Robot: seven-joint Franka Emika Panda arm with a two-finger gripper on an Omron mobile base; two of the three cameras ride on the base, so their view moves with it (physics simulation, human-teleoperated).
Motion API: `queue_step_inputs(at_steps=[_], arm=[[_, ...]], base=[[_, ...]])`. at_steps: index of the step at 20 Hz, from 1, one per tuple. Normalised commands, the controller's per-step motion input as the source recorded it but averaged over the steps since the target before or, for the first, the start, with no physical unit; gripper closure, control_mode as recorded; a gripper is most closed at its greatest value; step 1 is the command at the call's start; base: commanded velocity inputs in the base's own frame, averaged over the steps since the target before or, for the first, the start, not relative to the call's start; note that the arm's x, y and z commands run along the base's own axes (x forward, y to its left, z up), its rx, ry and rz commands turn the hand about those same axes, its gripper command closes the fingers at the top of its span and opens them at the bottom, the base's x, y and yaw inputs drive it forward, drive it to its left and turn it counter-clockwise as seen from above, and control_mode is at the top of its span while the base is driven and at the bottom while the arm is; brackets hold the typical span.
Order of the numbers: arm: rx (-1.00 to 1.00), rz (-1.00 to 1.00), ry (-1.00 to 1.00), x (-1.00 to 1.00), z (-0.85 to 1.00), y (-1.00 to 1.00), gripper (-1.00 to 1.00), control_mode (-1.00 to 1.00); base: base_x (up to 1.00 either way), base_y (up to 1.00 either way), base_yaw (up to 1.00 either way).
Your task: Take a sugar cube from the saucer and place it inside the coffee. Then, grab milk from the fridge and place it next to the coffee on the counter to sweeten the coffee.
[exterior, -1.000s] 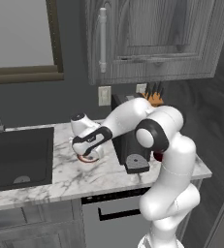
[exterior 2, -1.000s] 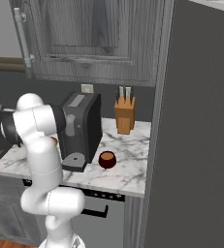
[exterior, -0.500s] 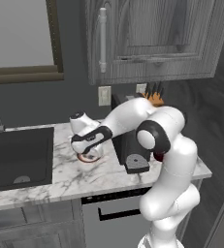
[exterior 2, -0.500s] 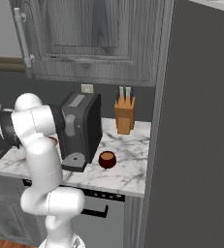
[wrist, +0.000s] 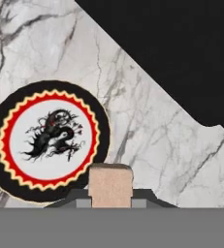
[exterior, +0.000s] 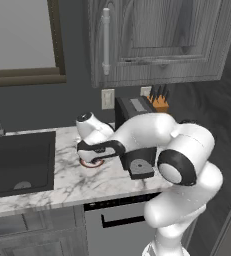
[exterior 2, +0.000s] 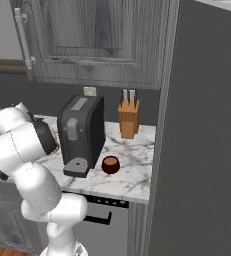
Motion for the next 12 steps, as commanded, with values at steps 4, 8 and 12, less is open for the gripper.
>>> queue_step_inputs(at_steps=[4,8,12], arm=[[0.00,-0.05,-0.11,-0.47,0.37,-0.62,1.00,-1.00],[0.01,-0.05,-0.06,-0.44,0.32,-0.75,1.00,-1.00],[0.03,-0.05,-0.06,-0.45,0.32,-0.88,1.00,-1.00]], base=[[0.00,0.00,0.00],[0.00,0.00,0.00],[0.00,0.00,0.00]])
